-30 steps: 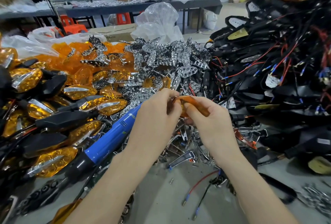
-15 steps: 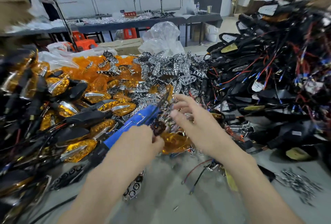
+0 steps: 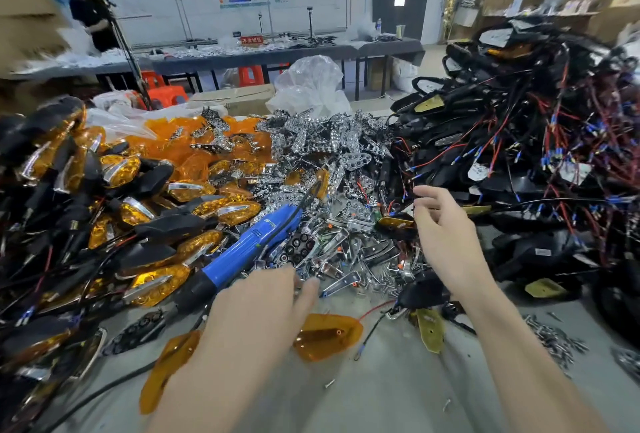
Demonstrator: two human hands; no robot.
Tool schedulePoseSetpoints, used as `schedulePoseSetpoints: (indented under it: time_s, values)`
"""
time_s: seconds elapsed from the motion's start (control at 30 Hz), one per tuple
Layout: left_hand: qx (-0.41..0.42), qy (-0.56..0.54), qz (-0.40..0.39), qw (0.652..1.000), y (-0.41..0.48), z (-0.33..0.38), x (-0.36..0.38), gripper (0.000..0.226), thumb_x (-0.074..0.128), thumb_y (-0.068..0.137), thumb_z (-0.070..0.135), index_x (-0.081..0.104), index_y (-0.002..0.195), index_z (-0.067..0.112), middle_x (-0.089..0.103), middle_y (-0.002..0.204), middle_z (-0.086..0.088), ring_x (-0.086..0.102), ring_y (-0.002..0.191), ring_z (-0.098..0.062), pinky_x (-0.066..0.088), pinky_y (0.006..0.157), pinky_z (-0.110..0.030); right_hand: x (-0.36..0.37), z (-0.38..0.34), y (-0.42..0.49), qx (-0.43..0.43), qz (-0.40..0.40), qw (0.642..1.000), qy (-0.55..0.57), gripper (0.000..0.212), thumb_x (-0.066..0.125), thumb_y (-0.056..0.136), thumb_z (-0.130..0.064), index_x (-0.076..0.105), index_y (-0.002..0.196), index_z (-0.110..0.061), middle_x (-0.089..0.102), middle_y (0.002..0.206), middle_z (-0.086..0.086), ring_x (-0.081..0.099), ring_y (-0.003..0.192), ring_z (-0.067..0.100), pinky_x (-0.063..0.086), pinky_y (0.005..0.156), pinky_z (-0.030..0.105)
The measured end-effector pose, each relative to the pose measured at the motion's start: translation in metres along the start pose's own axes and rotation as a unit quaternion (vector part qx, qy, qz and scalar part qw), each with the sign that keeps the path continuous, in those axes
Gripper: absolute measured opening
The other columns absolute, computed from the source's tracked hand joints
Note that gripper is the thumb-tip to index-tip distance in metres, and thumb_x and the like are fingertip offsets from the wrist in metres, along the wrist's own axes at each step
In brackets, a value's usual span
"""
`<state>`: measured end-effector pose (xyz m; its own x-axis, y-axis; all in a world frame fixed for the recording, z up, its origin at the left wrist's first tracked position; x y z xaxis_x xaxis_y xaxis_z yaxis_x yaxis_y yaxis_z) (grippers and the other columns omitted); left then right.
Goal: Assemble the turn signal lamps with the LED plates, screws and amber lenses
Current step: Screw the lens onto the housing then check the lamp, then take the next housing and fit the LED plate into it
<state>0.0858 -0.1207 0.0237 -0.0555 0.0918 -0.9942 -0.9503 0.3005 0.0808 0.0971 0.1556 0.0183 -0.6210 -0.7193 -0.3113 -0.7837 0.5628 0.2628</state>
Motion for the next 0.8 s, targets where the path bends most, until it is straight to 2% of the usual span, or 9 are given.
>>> schedulePoseSetpoints:
  time_s: [0.03, 0.1, 0.2, 0.33, 0.47, 0.57, 0.7, 0.73, 0.8]
  values:
    - [0.012, -0.015, 0.011, 1.000, 0.006, 0.007, -0.005, 0.043, 0.031, 0.098, 0.063, 0.061, 0.103, 0.033, 0.068, 0.093, 0.007, 0.066, 0.088, -0.016, 0.050, 0.071, -0.031, 0.002, 0.001, 0.001, -0.005, -0.009, 0.999, -0.031, 0.029, 0.046, 0.105, -0.019, 0.058, 0.128, -0.033, 0.062, 0.114, -0.011, 0.058, 0.090, -0.005, 0.048, 0.077, 0.026]
    - [0.045, -0.040, 0.026, 0.998, 0.021, 0.023, -0.010, 0.035, 0.034, 0.101, 0.057, 0.060, 0.106, 0.034, 0.065, 0.095, 0.010, 0.063, 0.085, -0.011, 0.051, 0.069, -0.031, 0.008, 0.005, 0.004, -0.010, -0.026, 0.995, -0.101, 0.033, 0.044, 0.106, -0.017, 0.056, 0.134, -0.029, 0.059, 0.123, -0.005, 0.057, 0.110, 0.011, 0.048, 0.094, 0.038]
    - [0.090, -0.079, 0.025, 0.993, 0.043, 0.047, -0.006, 0.029, 0.038, 0.103, 0.049, 0.060, 0.112, 0.033, 0.065, 0.104, 0.013, 0.062, 0.091, -0.008, 0.053, 0.073, -0.032, 0.018, 0.015, 0.009, -0.007, -0.050, 0.985, -0.163, 0.036, 0.043, 0.105, -0.014, 0.055, 0.137, -0.026, 0.058, 0.134, 0.001, 0.056, 0.117, 0.025, 0.046, 0.100, 0.048]
    - [0.129, -0.111, 0.016, 0.985, 0.071, 0.075, 0.006, 0.026, 0.043, 0.103, 0.045, 0.062, 0.112, 0.030, 0.065, 0.106, 0.012, 0.062, 0.096, -0.010, 0.055, 0.077, -0.034, 0.026, 0.023, 0.013, -0.020, -0.056, 0.973, -0.223, 0.034, 0.050, 0.103, -0.014, 0.060, 0.133, -0.026, 0.058, 0.139, 0.003, 0.051, 0.125, 0.029, 0.040, 0.108, 0.049]
    - [0.167, -0.141, 0.015, 0.976, 0.097, 0.098, 0.013, 0.028, 0.044, 0.103, 0.038, 0.058, 0.124, 0.025, 0.062, 0.115, 0.007, 0.062, 0.098, -0.012, 0.057, 0.083, -0.039, 0.025, 0.026, 0.016, -0.036, -0.037, 0.972, -0.227, 0.029, 0.056, 0.101, -0.016, 0.067, 0.124, -0.030, 0.061, 0.130, -0.002, 0.050, 0.118, 0.025, 0.041, 0.106, 0.044]
    - [0.177, -0.176, 0.005, 0.968, 0.114, 0.111, 0.019, 0.034, 0.049, 0.102, 0.037, 0.051, 0.135, 0.030, 0.060, 0.121, 0.007, 0.062, 0.101, -0.013, 0.056, 0.086, -0.040, 0.023, 0.030, 0.017, -0.045, -0.042, 0.973, -0.224, 0.029, 0.057, 0.101, -0.015, 0.067, 0.123, -0.030, 0.059, 0.125, -0.004, 0.047, 0.115, 0.022, 0.037, 0.100, 0.036]
    - [0.199, -0.183, 0.005, 0.963, 0.123, 0.129, 0.029, 0.021, 0.052, 0.100, 0.036, 0.057, 0.120, 0.039, 0.061, 0.100, 0.010, 0.060, 0.087, -0.012, 0.056, 0.078, -0.040, 0.021, 0.033, 0.019, -0.055, -0.047, 0.974, -0.216, 0.036, 0.058, 0.099, -0.010, 0.062, 0.131, -0.027, 0.062, 0.126, -0.007, 0.046, 0.122, 0.020, 0.037, 0.103, 0.032]
    - [0.202, -0.186, 0.007, 0.962, 0.124, 0.131, 0.031, 0.018, 0.051, 0.100, 0.034, 0.058, 0.115, 0.040, 0.061, 0.098, 0.010, 0.059, 0.086, -0.011, 0.055, 0.077, -0.040, 0.020, 0.034, 0.019, -0.057, -0.046, 0.975, -0.208, 0.037, 0.058, 0.099, -0.008, 0.061, 0.131, -0.026, 0.064, 0.123, -0.008, 0.046, 0.123, 0.019, 0.038, 0.102, 0.030]
    - [0.200, -0.201, 0.005, 0.959, 0.126, 0.133, 0.035, 0.019, 0.052, 0.100, 0.030, 0.061, 0.113, 0.040, 0.062, 0.098, 0.010, 0.059, 0.088, -0.012, 0.054, 0.079, -0.040, 0.018, 0.037, 0.019, -0.049, -0.036, 0.980, -0.189, 0.038, 0.056, 0.099, -0.006, 0.060, 0.130, -0.028, 0.062, 0.110, -0.015, 0.046, 0.121, 0.013, 0.035, 0.089, 0.024]
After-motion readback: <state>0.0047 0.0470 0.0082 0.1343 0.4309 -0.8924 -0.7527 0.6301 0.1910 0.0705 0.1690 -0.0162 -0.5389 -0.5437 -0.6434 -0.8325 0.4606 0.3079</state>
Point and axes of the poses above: each hand's wrist, its own y-axis towards the middle knuckle, its own x-axis out of the palm, z = x × y, the point moved 10 cm from there along y, towards the middle knuckle
